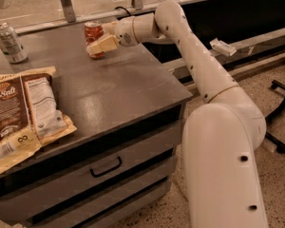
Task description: Move coke can near brown chip bag
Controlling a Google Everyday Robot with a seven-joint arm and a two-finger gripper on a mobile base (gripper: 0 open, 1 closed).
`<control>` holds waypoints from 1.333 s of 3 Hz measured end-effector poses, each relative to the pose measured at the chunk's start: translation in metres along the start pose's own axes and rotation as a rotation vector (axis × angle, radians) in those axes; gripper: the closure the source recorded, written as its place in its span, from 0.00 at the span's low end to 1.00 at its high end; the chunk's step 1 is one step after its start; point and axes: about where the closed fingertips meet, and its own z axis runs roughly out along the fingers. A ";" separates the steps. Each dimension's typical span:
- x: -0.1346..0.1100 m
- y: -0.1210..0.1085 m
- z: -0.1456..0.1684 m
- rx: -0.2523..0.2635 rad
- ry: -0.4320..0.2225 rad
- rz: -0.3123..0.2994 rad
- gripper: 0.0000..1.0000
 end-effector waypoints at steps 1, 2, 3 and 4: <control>-0.005 0.003 0.010 -0.027 -0.031 0.012 0.46; -0.019 0.002 0.020 -0.050 -0.063 -0.004 0.69; -0.032 0.001 0.015 -0.045 -0.084 -0.015 0.92; -0.054 0.022 0.011 -0.083 -0.106 -0.036 1.00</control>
Offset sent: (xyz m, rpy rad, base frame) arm 0.0161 0.0309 0.0361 0.0976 -0.0375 0.0781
